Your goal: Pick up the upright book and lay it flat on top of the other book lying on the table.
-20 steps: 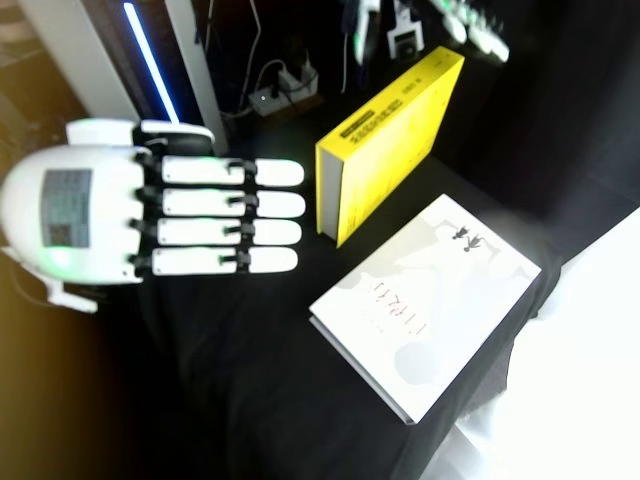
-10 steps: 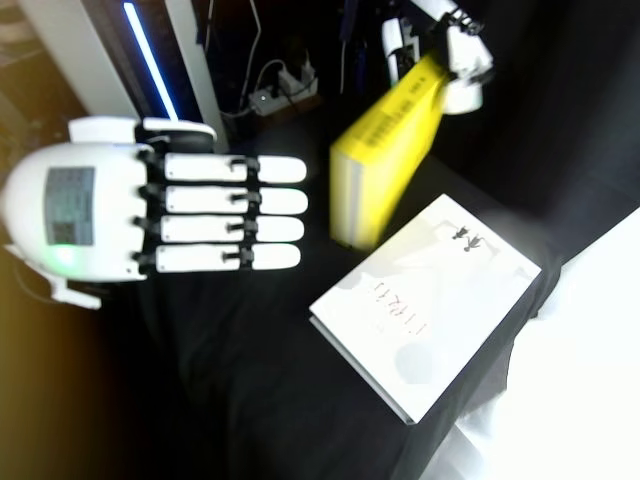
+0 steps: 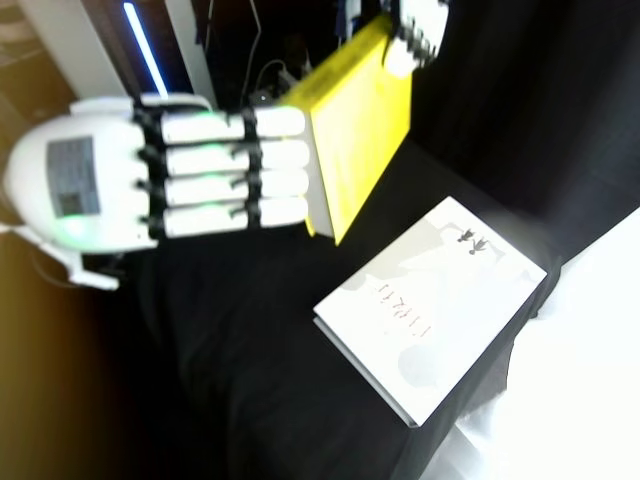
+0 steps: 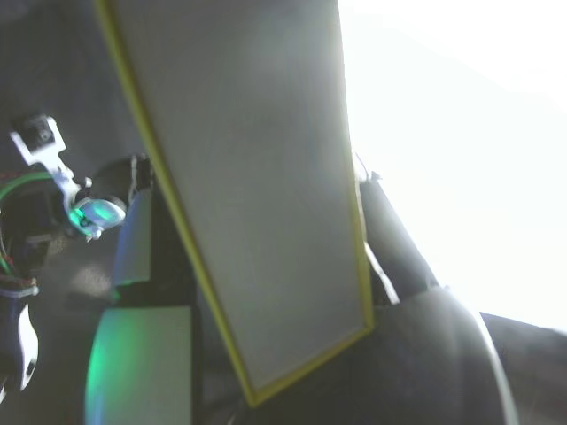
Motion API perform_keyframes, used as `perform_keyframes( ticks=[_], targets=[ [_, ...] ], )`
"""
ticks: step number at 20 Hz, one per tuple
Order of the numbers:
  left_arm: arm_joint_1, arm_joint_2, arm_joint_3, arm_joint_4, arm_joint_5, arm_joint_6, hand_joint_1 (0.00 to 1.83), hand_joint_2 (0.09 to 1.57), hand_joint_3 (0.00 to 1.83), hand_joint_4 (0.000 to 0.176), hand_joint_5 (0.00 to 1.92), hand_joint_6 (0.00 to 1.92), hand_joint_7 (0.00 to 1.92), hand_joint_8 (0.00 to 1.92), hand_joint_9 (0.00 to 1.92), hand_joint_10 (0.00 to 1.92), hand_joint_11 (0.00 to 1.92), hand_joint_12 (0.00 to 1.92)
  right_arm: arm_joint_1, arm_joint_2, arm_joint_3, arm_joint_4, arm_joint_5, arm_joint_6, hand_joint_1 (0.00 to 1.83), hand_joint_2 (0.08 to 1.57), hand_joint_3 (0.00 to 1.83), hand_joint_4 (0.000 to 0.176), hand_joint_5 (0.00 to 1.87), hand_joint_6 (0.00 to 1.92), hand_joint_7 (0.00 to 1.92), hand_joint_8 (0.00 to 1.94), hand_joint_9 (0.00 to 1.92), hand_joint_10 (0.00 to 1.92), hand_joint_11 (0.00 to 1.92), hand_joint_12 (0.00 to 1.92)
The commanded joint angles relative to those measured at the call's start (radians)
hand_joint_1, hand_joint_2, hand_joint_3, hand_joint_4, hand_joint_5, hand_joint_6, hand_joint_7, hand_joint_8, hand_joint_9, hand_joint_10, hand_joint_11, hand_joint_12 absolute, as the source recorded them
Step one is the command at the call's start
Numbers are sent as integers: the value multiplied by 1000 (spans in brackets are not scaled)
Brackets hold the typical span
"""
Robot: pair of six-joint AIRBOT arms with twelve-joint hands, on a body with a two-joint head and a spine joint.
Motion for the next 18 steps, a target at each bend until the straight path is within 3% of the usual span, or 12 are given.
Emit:
perform_keyframes(
  ticks=[1, 3, 4, 5, 8, 11, 12, 13, 14, 15, 16, 18],
  targets=[
    [-31, -3, 10, 35, -120, -7, 1255, 1153, 0, 0, 805, 1017, 1023, 1182, 1306, 1000, 1170, 1333, 39, -11, 5, 52, 125, 8, 505, 1168, 0, 78, 0, 0, 0, 0, 0, 0, 0, 0],
    [-103, -35, 35, 62, -55, -7, 1252, 1136, 0, 0, 908, 1062, 963, 1117, 1309, 1127, 1164, 1485, 106, -61, 31, 4, 110, 9, 596, 1112, 0, 83, 0, 0, 0, 0, 0, 0, 0, 0],
    [-118, -46, 41, 68, -42, -7, 1262, 1125, 0, 0, 867, 990, 1064, 1066, 1291, 993, 1144, 1424, 119, -75, 41, -11, 100, 14, 632, 1077, 0, 64, 0, 0, 0, 0, 0, 0, 0, 0],
    [-140, -64, 52, 75, -30, -7, 1265, 1116, 0, 0, 884, 935, 1095, 1043, 1296, 966, 1136, 1443, 135, -107, 65, -28, 87, 33, 609, 1073, 0, 78, 0, 0, 0, 0, 0, 0, 0, 0],
    [-160, -84, 67, 84, 5, -7, 1258, 1130, 4, 0, 853, 968, 1060, 1126, 1296, 1078, 1164, 1542, 146, -165, 108, -37, 85, 68, 763, 990, 0, 0, 0, 0, 0, 0, 0, 0, 0, 0],
    [-173, -95, 70, 80, -5, -7, 1137, 1156, 3, 0, 895, 1111, 1238, 946, 1305, 1165, 1189, 1632, 154, -174, 109, -65, 59, 73, 766, 991, 0, 0, 0, 0, 0, 0, 0, 0, 0, 0],
    [-182, -100, 68, 92, -24, -7, 1235, 1134, 0, 0, 866, 986, 1106, 1072, 1317, 1093, 1225, 1535, 154, -175, 112, -75, 47, 84, 715, 1034, 0, 0, 0, 0, 13, 5, 31, 14, 0, 0],
    [-185, -101, 66, 100, -42, -7, 1149, 1157, 1, 0, 884, 1104, 1197, 978, 1329, 1060, 1239, 1477, 154, -178, 117, -83, 42, 95, 735, 1039, 6, 0, 68, 2, 102, 0, 86, 86, 0, 357],
    [-186, -100, 59, 108, -79, -7, 1108, 1139, 0, 0, 936, 1057, 1246, 904, 1332, 1067, 1218, 1516, 154, -186, 126, -91, 35, 113, 855, 1046, 5, 0, 231, 46, 437, 72, 378, 312, 0, 1301],
    [-185, -99, 55, 115, -110, -7, 1232, 1117, 1, 0, 917, 905, 1115, 1051, 1283, 1059, 1156, 1521, 154, -189, 132, -93, 30, 123, 943, 1054, 4, 0, 383, 84, 735, 116, 564, 533, 107, 1578],
    [-185, -97, 53, 121, -138, -7, 1255, 1126, 1, 0, 888, 920, 1059, 1130, 1232, 1145, 1131, 1550, 154, -189, 135, -94, 24, 124, 1198, 1097, 13, 0, 728, 892, 1071, 684, 987, 735, 581, 1585],
    [-181, -89, 49, 127, -171, -7, 1257, 1135, 1, 0, 852, 983, 1046, 1133, 1230, 1113, 1202, 1493, 154, -188, 140, -93, 20, 124, 1188, 1110, 2, 0, 968, 955, 1269, 1169, 1427, 1398, 1357, 1742]
  ],
)
